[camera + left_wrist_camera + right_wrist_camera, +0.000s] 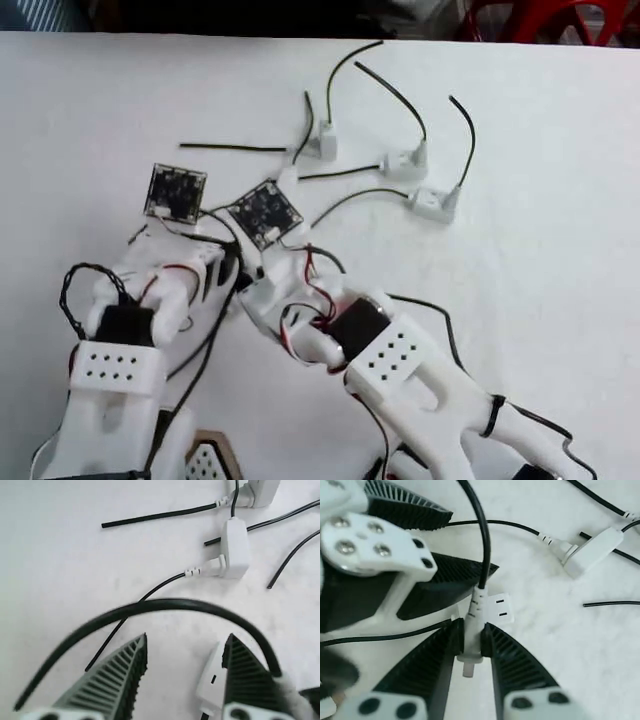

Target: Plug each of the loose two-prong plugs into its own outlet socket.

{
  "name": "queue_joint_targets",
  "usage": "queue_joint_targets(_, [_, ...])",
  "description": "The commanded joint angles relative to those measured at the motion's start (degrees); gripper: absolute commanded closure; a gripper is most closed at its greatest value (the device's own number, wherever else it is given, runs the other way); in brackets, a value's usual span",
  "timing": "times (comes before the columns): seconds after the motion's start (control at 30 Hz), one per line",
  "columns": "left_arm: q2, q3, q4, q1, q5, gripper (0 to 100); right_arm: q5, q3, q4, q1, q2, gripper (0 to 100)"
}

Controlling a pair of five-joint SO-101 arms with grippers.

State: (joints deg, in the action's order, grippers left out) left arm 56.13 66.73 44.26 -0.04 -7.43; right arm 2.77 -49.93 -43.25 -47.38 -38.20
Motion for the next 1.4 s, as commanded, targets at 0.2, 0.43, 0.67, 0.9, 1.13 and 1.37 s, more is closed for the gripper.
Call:
queue_joint_targets(0.2, [1.2,-8.5,8.1,4.7,0.4,75,0.1,-0.4,1.7,-0.2,-1.3,98.1])
queue_joint_targets(0.43, [1.2,-8.8,8.2,4.7,0.4,75,0.1,-0.7,1.6,0.0,-1.2,98.1])
queue_joint_targets(0.67, [1.2,-8.9,9.3,8.3,0.4,75,0.0,-3.2,5.5,2.5,-1.1,98.1])
queue_joint_targets(0.9, [1.2,-11.3,9.3,0.0,0.0,73,-2.6,-5.8,10.3,2.7,-1.0,98.1])
queue_joint_targets(1.13, [1.2,-13.3,9.3,-13.8,0.0,68,-9.3,-9.6,19.8,2.8,-0.9,98.1])
queue_joint_targets(1.37, [1.2,-4.1,6.4,-17.4,0.3,68,-15.7,-7.9,26.1,3.8,10.3,98.1])
